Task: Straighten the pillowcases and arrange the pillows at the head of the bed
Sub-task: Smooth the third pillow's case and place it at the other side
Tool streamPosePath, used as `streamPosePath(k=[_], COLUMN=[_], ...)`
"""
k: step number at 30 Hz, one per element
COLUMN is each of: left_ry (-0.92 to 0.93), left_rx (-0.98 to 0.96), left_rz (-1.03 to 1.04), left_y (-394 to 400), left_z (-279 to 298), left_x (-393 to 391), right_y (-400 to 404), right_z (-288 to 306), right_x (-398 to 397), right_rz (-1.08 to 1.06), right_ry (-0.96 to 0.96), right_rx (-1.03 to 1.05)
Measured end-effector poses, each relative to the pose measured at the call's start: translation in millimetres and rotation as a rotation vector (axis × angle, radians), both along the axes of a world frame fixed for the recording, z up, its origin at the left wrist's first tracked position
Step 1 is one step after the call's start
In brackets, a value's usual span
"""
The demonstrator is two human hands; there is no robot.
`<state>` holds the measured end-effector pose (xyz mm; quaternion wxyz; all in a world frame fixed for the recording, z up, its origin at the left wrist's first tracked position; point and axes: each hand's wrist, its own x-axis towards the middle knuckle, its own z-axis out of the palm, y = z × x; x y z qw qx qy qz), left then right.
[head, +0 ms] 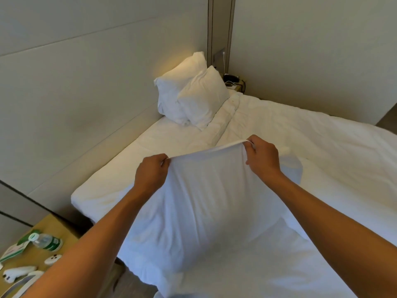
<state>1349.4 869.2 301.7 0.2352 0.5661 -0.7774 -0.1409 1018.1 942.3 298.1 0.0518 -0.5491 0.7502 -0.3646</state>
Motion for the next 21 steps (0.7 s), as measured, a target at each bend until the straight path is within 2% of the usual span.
streamPosePath(k=[4,6,9,11,14,19,21], left_ry=[0.109,0.119,-0.02,-0.092,-0.081,-0.082,-0.079], left_rx=[-0.047,0.027,0.153,0.224,0.233,0.256,0.279], left_rz=[-0.04,-0.084,-0.156,-0.181,-0.177,-0.246,-0.236], left_y=[-18.3,-24.4,-23.2,-16.2,-16.0,-23.7,-24.4], left_z=[17.7,12.6,-19.1,-44.8,-63.3,-71.0,-77.9], left_x=[15.9,22.1,27.1,27.8,26.0,24.6,25.0], right_y=[14.8,28.7,52.2,67.8,82.1,80.2,77.8], right_z=[13.5,-0.6,-46.0,-76.2,-99.7,-104.9,-102.1], right_x=[11.0,14.4,21.4,28.7,28.0,-3.4,-17.8], right_rz=[0.034,0.042,0.047,0.063,-0.027,-0.11,-0.1], right_ry=[0.045,0.123,0.268,0.249,0.146,0.241,0.204], right_rx=[-0.111,-0.041,0.188,0.308,0.336,0.429,0.415])
